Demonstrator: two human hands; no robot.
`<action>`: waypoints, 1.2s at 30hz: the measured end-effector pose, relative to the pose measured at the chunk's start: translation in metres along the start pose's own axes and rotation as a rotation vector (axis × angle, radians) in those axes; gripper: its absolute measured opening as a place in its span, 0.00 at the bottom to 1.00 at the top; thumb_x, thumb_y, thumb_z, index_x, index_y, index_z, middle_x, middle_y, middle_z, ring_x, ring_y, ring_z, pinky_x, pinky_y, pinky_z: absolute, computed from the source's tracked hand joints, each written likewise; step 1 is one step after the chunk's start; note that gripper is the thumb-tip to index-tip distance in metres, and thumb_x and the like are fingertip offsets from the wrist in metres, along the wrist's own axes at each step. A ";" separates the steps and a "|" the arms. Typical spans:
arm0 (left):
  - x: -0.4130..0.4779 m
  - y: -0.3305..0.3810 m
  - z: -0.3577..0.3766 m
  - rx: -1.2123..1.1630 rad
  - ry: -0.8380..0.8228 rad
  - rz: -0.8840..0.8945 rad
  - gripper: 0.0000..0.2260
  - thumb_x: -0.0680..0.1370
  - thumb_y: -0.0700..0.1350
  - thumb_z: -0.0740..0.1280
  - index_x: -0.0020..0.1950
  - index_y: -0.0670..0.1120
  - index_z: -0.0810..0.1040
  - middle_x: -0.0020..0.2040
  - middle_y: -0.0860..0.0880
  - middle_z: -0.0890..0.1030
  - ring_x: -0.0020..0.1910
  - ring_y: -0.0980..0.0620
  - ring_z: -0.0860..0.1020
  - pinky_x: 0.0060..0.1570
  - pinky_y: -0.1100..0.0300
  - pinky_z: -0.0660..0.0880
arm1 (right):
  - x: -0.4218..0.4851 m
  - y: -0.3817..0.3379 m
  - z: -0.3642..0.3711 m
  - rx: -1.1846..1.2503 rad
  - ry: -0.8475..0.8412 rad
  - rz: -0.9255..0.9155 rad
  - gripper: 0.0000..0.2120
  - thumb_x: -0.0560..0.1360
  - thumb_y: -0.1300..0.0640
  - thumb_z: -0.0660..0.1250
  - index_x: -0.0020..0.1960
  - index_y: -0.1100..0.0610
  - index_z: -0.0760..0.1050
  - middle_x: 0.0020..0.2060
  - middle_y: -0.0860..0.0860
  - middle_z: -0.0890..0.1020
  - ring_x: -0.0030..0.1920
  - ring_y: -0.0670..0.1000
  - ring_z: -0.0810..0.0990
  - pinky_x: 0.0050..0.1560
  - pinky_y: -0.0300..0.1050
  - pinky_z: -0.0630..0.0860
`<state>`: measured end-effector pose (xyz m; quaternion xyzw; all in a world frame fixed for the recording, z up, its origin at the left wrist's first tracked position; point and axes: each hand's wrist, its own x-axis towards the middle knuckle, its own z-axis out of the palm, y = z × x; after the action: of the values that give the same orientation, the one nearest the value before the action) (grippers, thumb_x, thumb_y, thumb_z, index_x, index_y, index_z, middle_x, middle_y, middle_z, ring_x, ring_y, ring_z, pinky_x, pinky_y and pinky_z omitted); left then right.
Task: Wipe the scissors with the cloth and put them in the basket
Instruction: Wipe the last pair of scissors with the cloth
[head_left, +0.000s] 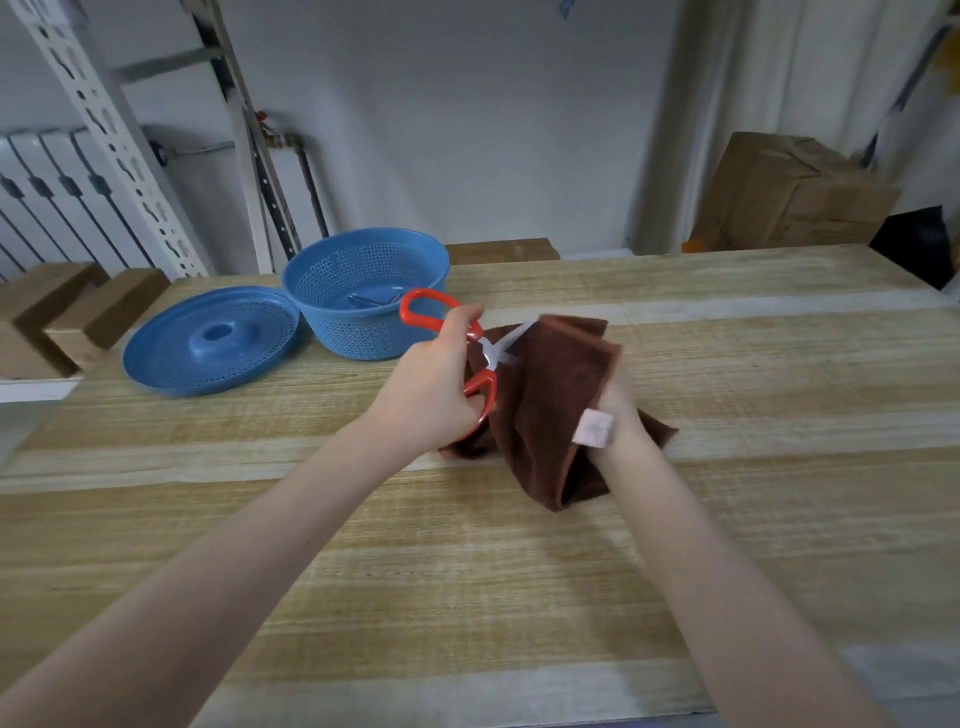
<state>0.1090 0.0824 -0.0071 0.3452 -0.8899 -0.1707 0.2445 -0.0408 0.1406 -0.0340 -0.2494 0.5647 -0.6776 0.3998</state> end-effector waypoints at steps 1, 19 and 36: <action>-0.001 0.001 0.000 0.002 0.003 0.013 0.33 0.73 0.40 0.69 0.75 0.45 0.59 0.56 0.43 0.81 0.51 0.39 0.80 0.50 0.50 0.74 | -0.003 -0.004 0.002 -0.063 -0.036 -0.040 0.10 0.79 0.60 0.64 0.40 0.54 0.77 0.27 0.41 0.82 0.33 0.43 0.81 0.33 0.33 0.75; -0.001 0.001 0.005 0.058 -0.087 0.076 0.35 0.72 0.38 0.66 0.77 0.43 0.54 0.41 0.45 0.78 0.43 0.42 0.78 0.38 0.55 0.66 | -0.015 -0.007 0.020 0.017 0.045 0.094 0.07 0.71 0.60 0.73 0.34 0.58 0.79 0.28 0.51 0.82 0.30 0.48 0.82 0.30 0.38 0.76; -0.001 -0.009 0.010 0.087 -0.071 0.093 0.36 0.72 0.42 0.69 0.76 0.43 0.56 0.49 0.41 0.82 0.46 0.40 0.80 0.39 0.55 0.71 | -0.002 -0.006 0.015 -1.108 0.023 -0.640 0.18 0.66 0.41 0.69 0.44 0.55 0.80 0.51 0.50 0.75 0.56 0.55 0.70 0.56 0.51 0.70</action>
<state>0.1095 0.0782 -0.0197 0.3075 -0.9196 -0.1324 0.2053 -0.0294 0.1347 -0.0243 -0.5681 0.7331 -0.3736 -0.0166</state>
